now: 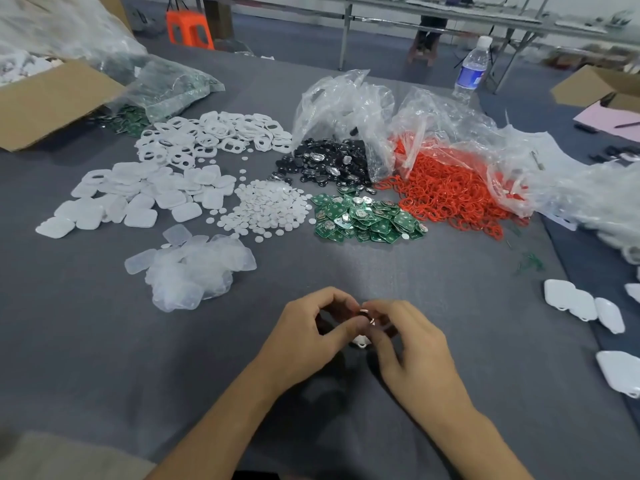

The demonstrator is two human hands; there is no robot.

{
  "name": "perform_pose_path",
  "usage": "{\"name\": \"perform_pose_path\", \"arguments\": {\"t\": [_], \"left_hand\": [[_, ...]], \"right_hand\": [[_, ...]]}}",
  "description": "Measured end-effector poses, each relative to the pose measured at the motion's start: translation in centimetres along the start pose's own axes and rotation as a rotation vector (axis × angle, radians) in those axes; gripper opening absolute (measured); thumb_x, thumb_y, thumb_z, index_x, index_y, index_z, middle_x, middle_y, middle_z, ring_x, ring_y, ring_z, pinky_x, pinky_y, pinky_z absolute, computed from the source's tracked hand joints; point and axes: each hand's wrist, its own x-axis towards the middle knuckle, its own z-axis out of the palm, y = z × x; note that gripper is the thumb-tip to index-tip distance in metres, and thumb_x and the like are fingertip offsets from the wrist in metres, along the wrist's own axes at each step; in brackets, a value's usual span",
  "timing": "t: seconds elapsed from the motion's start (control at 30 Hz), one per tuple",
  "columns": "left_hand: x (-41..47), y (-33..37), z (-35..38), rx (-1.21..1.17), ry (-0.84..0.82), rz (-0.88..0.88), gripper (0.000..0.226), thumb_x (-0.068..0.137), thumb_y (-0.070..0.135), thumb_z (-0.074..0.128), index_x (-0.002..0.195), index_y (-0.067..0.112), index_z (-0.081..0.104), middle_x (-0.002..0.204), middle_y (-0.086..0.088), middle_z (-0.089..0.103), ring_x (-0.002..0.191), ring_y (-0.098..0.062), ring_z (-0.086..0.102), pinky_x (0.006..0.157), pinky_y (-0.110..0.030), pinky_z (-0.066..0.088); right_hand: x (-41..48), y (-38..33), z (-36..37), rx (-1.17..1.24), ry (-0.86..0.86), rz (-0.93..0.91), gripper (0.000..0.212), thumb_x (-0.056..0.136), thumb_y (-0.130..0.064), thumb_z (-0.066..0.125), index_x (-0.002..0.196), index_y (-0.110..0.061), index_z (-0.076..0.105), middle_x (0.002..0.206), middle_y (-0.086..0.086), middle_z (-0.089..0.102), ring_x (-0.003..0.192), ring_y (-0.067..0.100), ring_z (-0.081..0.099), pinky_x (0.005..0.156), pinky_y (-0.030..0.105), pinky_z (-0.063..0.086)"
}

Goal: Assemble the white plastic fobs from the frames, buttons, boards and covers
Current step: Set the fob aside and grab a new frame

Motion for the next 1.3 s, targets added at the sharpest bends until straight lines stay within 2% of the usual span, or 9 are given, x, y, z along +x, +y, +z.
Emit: {"name": "perform_pose_path", "arguments": {"t": [0.13,0.27,0.43,0.6,0.73,0.97,1.13,1.23,1.3], "left_hand": [[-0.1,0.0,0.0,0.126,0.026,-0.026,0.068,0.067,0.053,0.091,0.124,0.045,0.056,0.12,0.025,0.064,0.12,0.0,0.058,0.091,-0.013,0.044],[-0.1,-0.6,0.4,0.289,-0.008,-0.01,0.091,0.064,0.049,0.091,0.14,0.05,0.04,0.125,0.033,0.057,0.13,0.008,0.043,0.102,-0.006,0.032],[0.3,-1.0,0.7,0.391,-0.031,0.039,0.092,0.073,0.049,0.085,0.149,0.041,0.034,0.124,0.027,0.064,0.126,0.006,0.043,0.103,-0.006,0.027],[0.3,-1.2,0.8,0.381,-0.022,0.033,0.093,0.072,0.049,0.086,0.148,0.043,0.034,0.122,0.029,0.064,0.125,0.007,0.043,0.104,-0.008,0.029],[0.4,-1.4,0.8,0.376,-0.019,0.023,0.091,0.071,0.048,0.087,0.146,0.045,0.035,0.122,0.03,0.064,0.124,0.008,0.044,0.102,-0.005,0.026],[0.4,-1.5,0.9,0.353,-0.017,-0.022,0.087,0.068,0.047,0.088,0.14,0.048,0.038,0.121,0.032,0.065,0.124,0.009,0.043,0.101,-0.009,0.031],[0.4,-1.7,0.9,0.357,-0.03,-0.022,0.077,0.07,0.047,0.086,0.134,0.042,0.045,0.122,0.029,0.067,0.124,0.007,0.044,0.1,-0.008,0.028],[0.3,-1.6,0.9,0.376,-0.026,-0.014,0.071,0.075,0.049,0.083,0.135,0.041,0.045,0.125,0.027,0.066,0.124,0.005,0.044,0.105,-0.018,0.032],[0.0,-1.4,0.9,0.391,-0.041,-0.022,0.066,0.078,0.051,0.08,0.133,0.043,0.046,0.125,0.027,0.061,0.125,-0.001,0.047,0.109,-0.026,0.037]], "right_hand": [[0.8,1.3,-0.4,0.031,0.012,0.14,0.026,0.086,-0.016,0.075,0.099,-0.036,0.067,0.095,-0.019,0.064,0.09,0.004,0.063,0.075,0.011,0.046],[1.4,2.2,-0.6,0.035,-0.06,0.189,0.023,0.082,-0.017,0.079,0.089,-0.037,0.069,0.086,-0.015,0.065,0.082,0.008,0.063,0.069,0.008,0.044],[2.7,1.9,-1.2,-0.012,-0.185,0.147,0.017,0.081,-0.022,0.079,0.083,-0.037,0.069,0.077,-0.014,0.065,0.073,0.008,0.063,0.063,0.007,0.043],[3.6,1.6,-1.6,-0.108,-0.251,0.076,0.015,0.079,-0.022,0.081,0.086,-0.031,0.072,0.073,-0.014,0.063,0.075,0.004,0.061,0.066,0.005,0.039],[4.2,1.5,-1.7,-0.124,-0.279,0.103,0.012,0.078,-0.026,0.083,0.082,-0.033,0.074,0.07,-0.014,0.063,0.076,0.002,0.061,0.064,0.007,0.041],[5.0,1.7,-1.9,-0.07,-0.336,0.187,0.014,0.074,-0.025,0.087,0.082,-0.034,0.079,0.073,-0.015,0.066,0.071,0.005,0.062,0.063,0.015,0.046],[6.2,1.8,-2.0,-0.036,-0.399,0.269,0.017,0.07,-0.02,0.091,0.072,-0.033,0.079,0.067,-0.022,0.07,0.065,-0.004,0.064,0.06,0.009,0.043],[7.4,1.9,-2.2,-0.025,-0.517,0.269,0.016,0.069,-0.018,0.092,0.07,-0.027,0.079,0.062,-0.024,0.069,0.061,-0.012,0.062,0.059,0.006,0.041],[8.1,1.9,-2.4,-0.019,-0.578,0.256,0.016,0.067,-0.017,0.093,0.069,-0.024,0.079,0.064,-0.019,0.071,0.062,-0.01,0.064,0.06,0.006,0.041]]}}
